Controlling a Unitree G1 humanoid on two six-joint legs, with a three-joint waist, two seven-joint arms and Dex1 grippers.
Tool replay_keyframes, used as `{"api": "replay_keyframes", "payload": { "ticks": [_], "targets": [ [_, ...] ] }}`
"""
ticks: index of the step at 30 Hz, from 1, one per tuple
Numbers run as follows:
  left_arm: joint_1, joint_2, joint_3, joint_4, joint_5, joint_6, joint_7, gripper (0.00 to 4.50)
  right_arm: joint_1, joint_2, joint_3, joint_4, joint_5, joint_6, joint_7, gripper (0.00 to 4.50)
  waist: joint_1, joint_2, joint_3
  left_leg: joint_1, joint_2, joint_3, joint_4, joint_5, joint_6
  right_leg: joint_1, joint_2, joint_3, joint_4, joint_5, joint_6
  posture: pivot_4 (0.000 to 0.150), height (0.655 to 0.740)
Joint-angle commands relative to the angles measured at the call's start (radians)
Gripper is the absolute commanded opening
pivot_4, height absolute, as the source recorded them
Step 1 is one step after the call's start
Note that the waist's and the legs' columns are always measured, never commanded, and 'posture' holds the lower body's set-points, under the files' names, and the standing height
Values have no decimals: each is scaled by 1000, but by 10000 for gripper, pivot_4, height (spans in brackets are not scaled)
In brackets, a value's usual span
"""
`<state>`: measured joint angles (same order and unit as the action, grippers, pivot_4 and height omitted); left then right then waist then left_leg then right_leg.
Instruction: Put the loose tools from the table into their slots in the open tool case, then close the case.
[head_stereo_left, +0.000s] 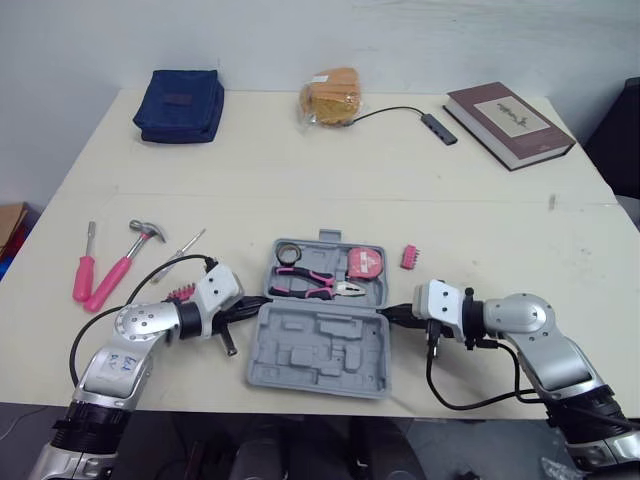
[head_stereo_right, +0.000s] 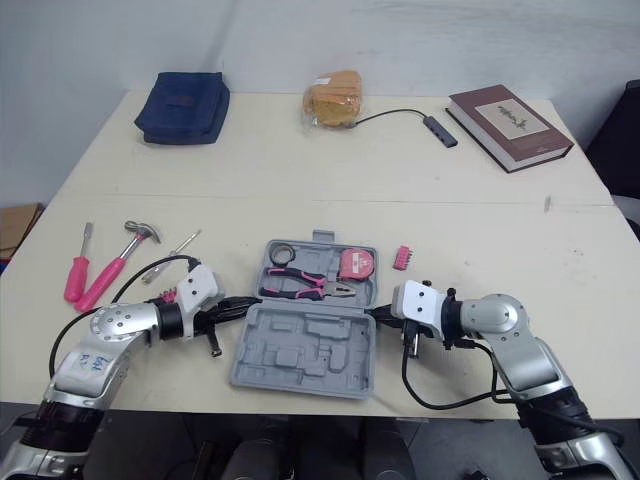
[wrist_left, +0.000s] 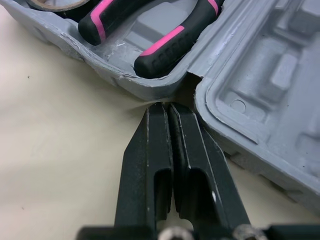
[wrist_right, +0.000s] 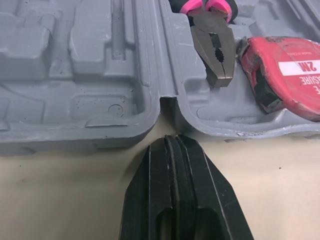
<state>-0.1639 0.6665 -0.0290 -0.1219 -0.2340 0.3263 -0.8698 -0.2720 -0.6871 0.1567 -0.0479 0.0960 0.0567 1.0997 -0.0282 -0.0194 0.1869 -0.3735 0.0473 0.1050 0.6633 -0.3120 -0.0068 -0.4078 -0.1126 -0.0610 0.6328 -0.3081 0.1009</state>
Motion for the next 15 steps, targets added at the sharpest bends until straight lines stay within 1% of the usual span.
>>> {"api": "replay_keyframes", "payload": {
  "ticks": [1,4,6,7,9,10,12,13,15],
  "targets": [
    [39,27,-8,-19,15,-4,-17,731,-23,-27,-31,28,20,-37,17,0,0,0,0,0,0,0,0,0,0,0,0,0,0,0,0,1500,7400],
    [73,27,26,-37,-2,-18,-4,731,-12,-39,-53,39,51,-61,34,0,1,0,0,0,0,0,0,0,0,0,0,0,0,0,0,1500,7400],
    [110,28,89,-63,-32,-43,3,731,13,-63,-99,42,79,-78,40,0,0,0,0,0,1,0,0,0,0,0,-1,0,-1,0,0,1500,7400],
    [133,32,129,-83,-59,-56,-4,731,30,-76,-131,42,100,-87,44,0,0,0,0,0,1,0,-1,0,0,0,-1,0,-1,0,0,1500,7400],
    [202,48,212,-143,-157,-87,-86,731,77,-98,-206,26,179,-84,72,0,1,0,0,0,2,0,-1,-1,0,0,-2,1,-2,0,0,1500,7400],
    [242,57,281,-162,-199,-77,-99,222,114,-115,-261,9,235,-63,93,3171,1,0,0,0,2,0,-1,-1,0,0,-2,0,-3,0,0,1500,7400],
    [301,73,407,-164,-219,-103,-93,5490,169,-146,-355,12,271,-80,96,9338,2,0,0,-1,2,0,-1,-1,0,0,-2,0,-3,0,0,1500,7400],
    [326,84,463,-155,-223,-108,-90,7598,189,-160,-396,31,267,-112,93,13575,2,0,0,0,2,0,-1,-2,1,1,-3,0,-4,0,0,1500,7400],
    [363,97,571,-100,-229,-140,-91,16169,213,-198,-469,110,244,-189,91,22756,2,0,0,0,2,0,-1,-5,5,1,-3,0,-4,0,0,1500,7400]
  ]
}}
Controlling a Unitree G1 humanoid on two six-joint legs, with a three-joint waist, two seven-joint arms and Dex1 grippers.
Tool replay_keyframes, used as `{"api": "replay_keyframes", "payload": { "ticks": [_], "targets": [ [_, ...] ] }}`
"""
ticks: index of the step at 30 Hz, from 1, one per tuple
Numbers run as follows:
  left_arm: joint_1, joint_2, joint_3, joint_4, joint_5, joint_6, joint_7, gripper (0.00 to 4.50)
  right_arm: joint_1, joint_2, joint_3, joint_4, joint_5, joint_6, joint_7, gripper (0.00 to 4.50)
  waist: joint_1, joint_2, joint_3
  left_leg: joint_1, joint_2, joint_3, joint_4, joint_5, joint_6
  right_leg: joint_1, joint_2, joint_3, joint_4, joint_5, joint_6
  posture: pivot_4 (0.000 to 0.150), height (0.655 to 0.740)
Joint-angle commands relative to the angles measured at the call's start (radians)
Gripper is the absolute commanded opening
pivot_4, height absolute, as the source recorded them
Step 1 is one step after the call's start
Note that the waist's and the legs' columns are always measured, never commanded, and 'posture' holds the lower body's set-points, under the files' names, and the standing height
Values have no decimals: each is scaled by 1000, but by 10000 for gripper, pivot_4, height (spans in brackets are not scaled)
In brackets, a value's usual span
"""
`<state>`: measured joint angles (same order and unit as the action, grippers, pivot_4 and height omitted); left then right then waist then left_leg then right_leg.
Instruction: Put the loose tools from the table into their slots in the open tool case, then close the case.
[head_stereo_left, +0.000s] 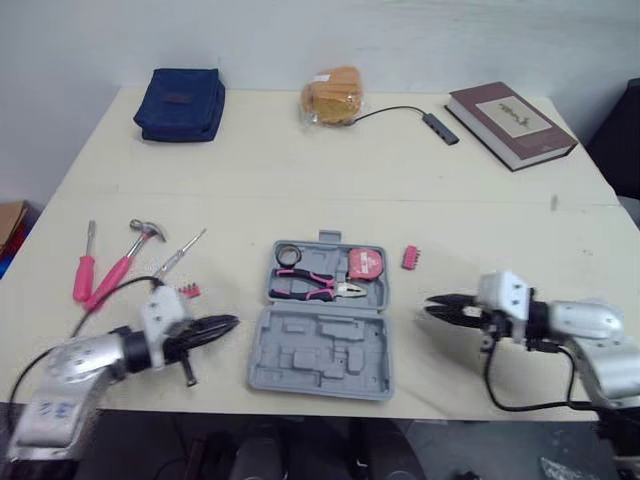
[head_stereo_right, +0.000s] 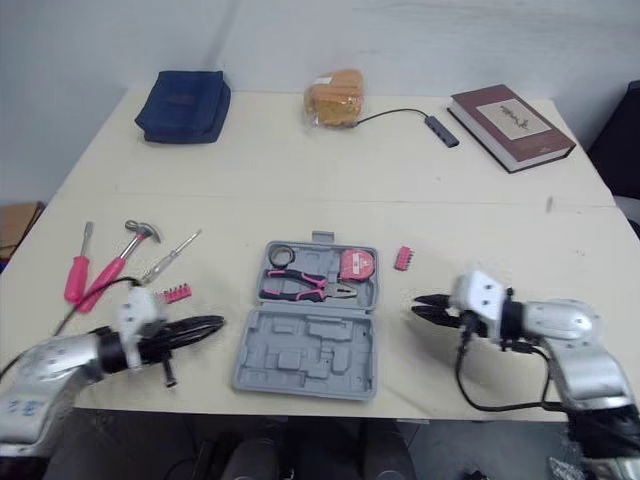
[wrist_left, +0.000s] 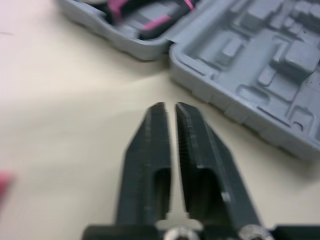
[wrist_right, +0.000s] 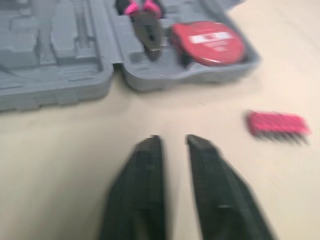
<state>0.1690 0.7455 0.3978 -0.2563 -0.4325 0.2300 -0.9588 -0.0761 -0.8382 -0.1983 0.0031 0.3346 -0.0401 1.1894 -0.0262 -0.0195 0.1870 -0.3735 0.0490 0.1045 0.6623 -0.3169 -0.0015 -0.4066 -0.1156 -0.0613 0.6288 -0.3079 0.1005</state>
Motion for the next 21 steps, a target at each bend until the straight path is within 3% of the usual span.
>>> {"api": "replay_keyframes", "payload": {
  "ticks": [1,4,6,14,21],
  "targets": [
    [39,20,179,58,-36,-52,-3,20978,20,-60,-134,94,-3,-119,0,28368,0,0,0,1,0,0,0,0,0,1,0,0,0,0,0,1500,7400],
    [54,12,264,205,-45,-78,2,36417,-12,-82,-184,256,-36,-232,-43,44570,-4,0,0,5,0,0,0,-1,0,5,1,0,-1,0,0,1500,7400],
    [81,4,332,290,-30,-121,28,44780,-15,-107,-219,383,-56,-314,-54,45000,-6,0,0,5,0,0,0,-2,0,5,1,0,-2,0,-1,1500,7400],
    [137,92,550,629,-18,-200,120,44780,-4,-242,-280,779,-104,-503,-96,45000,-6,0,0,4,1,2,0,-4,1,4,0,0,-3,0,-1,1500,7400],
    [163,157,588,847,25,-327,163,44780,50,-210,-286,770,-50,-477,-95,45000,-11,1,0,4,2,2,-1,-8,-6,1,-1,1,-2,-1,-2,1500,7400]
  ]
}}
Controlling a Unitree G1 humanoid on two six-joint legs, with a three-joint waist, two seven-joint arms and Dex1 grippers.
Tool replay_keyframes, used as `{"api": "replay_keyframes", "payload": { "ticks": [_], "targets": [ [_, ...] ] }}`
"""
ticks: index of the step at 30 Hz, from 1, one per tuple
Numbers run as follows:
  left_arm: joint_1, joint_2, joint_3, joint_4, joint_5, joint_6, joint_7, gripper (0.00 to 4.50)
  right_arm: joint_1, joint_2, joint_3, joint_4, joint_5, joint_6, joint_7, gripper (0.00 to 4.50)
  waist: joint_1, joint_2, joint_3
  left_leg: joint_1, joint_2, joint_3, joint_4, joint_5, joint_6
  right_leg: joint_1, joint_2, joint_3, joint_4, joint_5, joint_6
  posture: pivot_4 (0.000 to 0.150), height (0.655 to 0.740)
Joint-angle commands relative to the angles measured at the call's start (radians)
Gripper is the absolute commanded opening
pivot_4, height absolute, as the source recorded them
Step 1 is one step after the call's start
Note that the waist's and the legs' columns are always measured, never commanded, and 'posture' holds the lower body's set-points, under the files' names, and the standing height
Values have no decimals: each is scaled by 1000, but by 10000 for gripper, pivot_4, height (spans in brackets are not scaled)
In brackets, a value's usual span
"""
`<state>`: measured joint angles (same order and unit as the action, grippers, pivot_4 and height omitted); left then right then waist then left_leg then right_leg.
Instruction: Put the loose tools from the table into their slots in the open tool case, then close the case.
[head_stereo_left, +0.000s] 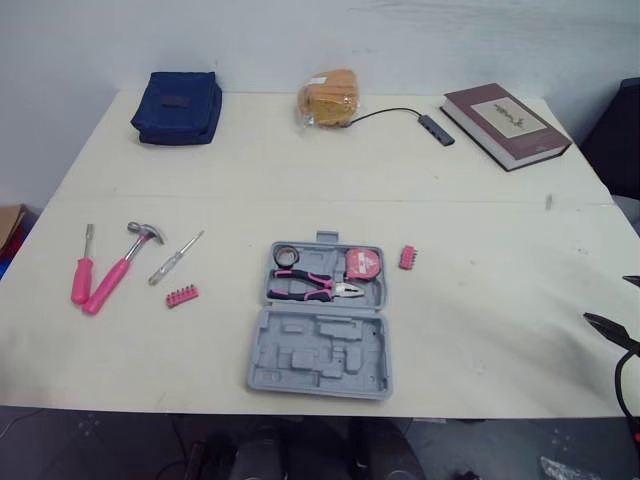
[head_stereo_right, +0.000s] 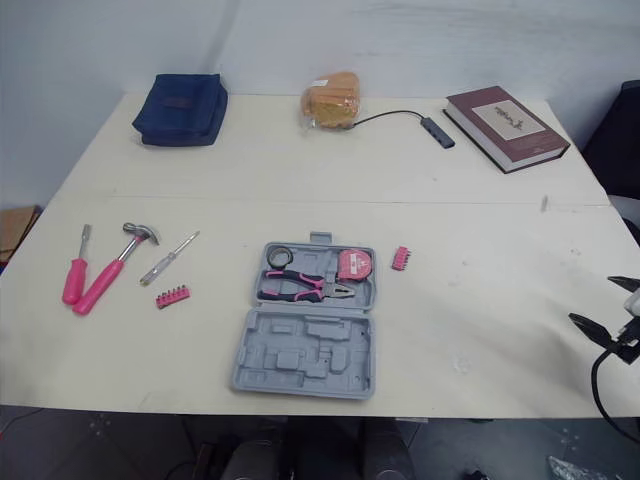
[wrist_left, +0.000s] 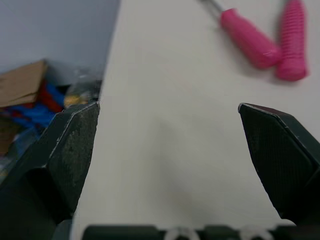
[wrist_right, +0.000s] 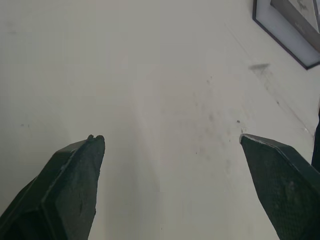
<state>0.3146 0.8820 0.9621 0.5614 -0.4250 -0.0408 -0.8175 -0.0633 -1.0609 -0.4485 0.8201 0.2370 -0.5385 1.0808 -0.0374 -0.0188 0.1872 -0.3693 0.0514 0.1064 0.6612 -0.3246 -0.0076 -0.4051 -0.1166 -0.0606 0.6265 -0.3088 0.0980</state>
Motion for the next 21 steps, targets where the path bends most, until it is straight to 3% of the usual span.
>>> {"api": "replay_keyframes", "payload": {
  "ticks": [1,6,11,15,17,21],
  "targets": [
    [15,23,23,32,14,-61,22,44780,56,25,-26,-73,50,34,14,45000,0,-1,0,0,1,0,0,0,-1,0,0,0,0,0,0,1500,7400],
    [12,7,-10,-20,-6,-41,6,44780,22,91,0,-184,84,95,-2,45000,-6,-1,0,0,2,1,0,-1,-2,-1,1,0,1,0,-1,1500,7400],
    [3,-11,-28,-162,-49,95,39,44780,-5,167,5,-374,182,203,24,45000,-9,0,0,0,3,1,-1,0,-2,-2,1,1,2,0,-1,1500,7400],
    [-81,6,-65,-306,-127,379,133,44780,-10,238,58,-623,274,346,20,45000,-5,0,0,-1,3,0,-1,2,1,-2,1,1,2,0,-1,1500,7400],
    [-198,41,-113,-316,-125,584,282,44780,-9,288,116,-804,371,470,-2,45000,2,0,0,0,3,0,-1,3,3,-1,1,1,2,0,-1,1500,7400],
    [-321,65,-173,-345,-106,723,363,44780,-11,322,193,-1014,418,576,-9,45000,10,0,0,-1,2,-1,-1,5,2,-2,2,0,4,0,-1,1500,7400]
  ]
}}
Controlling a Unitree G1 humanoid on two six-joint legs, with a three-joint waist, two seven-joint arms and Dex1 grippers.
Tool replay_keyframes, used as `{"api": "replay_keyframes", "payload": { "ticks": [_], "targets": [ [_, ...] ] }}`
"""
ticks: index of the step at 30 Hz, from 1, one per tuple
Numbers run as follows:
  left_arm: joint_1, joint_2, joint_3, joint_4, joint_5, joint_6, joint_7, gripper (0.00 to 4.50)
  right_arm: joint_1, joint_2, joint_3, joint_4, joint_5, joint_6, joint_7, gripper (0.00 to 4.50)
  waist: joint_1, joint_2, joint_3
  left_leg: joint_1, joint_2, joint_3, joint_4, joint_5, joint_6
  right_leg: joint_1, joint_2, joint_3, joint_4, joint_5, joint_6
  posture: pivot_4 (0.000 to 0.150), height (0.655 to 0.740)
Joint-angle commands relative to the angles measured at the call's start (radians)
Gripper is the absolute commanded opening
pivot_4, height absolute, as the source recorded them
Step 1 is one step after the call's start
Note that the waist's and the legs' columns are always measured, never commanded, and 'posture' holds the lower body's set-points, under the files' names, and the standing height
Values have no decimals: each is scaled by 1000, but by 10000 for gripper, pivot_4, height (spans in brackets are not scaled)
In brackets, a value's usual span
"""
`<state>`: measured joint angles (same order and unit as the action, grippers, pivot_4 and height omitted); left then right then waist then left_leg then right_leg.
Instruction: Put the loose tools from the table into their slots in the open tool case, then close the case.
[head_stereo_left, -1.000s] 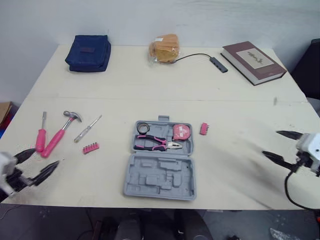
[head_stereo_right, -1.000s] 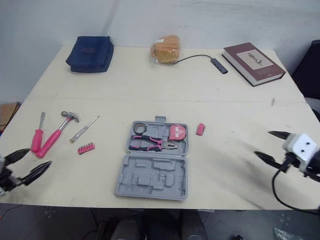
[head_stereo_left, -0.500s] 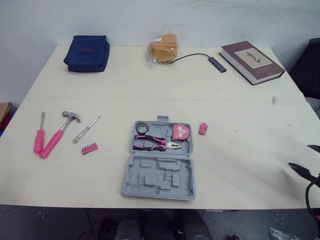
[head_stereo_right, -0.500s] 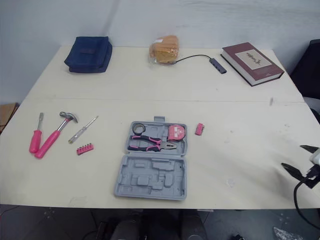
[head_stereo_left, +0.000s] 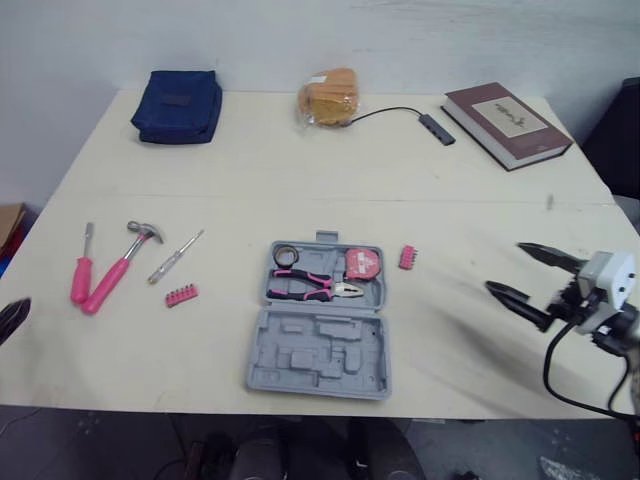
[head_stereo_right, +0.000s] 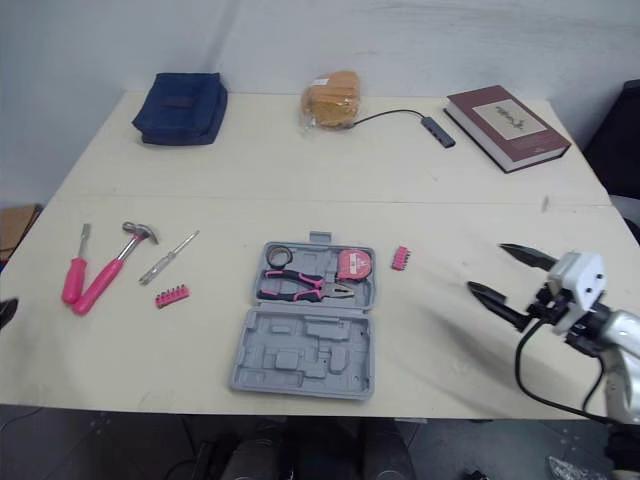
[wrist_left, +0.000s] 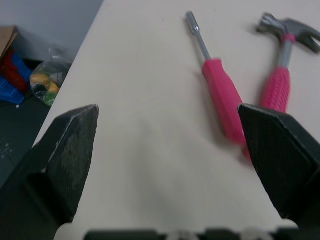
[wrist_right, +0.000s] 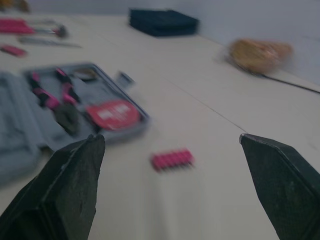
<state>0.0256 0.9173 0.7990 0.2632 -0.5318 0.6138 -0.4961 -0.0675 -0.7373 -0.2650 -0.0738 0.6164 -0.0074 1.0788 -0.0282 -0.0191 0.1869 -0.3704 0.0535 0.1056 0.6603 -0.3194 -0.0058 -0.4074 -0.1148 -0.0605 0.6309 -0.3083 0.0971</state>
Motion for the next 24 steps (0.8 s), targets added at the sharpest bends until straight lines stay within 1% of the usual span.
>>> {"api": "replay_keyframes", "payload": {
  "ticks": [1,5,10,16,19,22,24],
  "targets": [
    [-48,31,-26,-57,4,92,45,44780,-14,13,19,-149,40,46,-15,45000,0,0,0,-1,0,0,0,0,0,0,0,0,-1,0,0,1500,7400],
    [-117,26,-77,-64,7,144,56,44780,-18,25,56,-205,18,50,8,45000,1,-2,-1,-1,-1,3,0,-1,-4,0,-1,-3,-3,0,1,1500,7400],
    [-191,31,-170,-80,21,147,12,44780,-32,37,58,-209,26,60,10,45000,1,-3,-1,-1,-1,6,0,-1,-4,-1,-1,-4,-3,0,1,1500,7400],
    [-281,46,-422,-186,54,144,-138,44780,-38,41,70,-200,6,41,35,45000,2,-3,-1,-1,-1,6,2,0,-4,-1,1,-4,-1,0,1,1500,7400],
    [-321,26,-478,-203,65,145,-148,44780,-41,48,80,-204,0,36,38,45000,1,-3,-1,-1,-2,6,2,0,-4,-1,2,-3,-1,1,1,1500,7400],
    [-356,33,-562,-178,127,116,-159,44780,-49,52,86,-207,-7,28,37,45000,-2,-3,-1,0,-3,8,2,0,-4,-2,3,-2,0,1,1,1500,7400],
    [-377,32,-588,-160,153,114,-157,44780,-51,53,89,-210,-11,28,35,45000,0,-3,-1,0,-4,9,2,0,-4,-2,4,-2,0,1,1,1500,7400]
  ]
}}
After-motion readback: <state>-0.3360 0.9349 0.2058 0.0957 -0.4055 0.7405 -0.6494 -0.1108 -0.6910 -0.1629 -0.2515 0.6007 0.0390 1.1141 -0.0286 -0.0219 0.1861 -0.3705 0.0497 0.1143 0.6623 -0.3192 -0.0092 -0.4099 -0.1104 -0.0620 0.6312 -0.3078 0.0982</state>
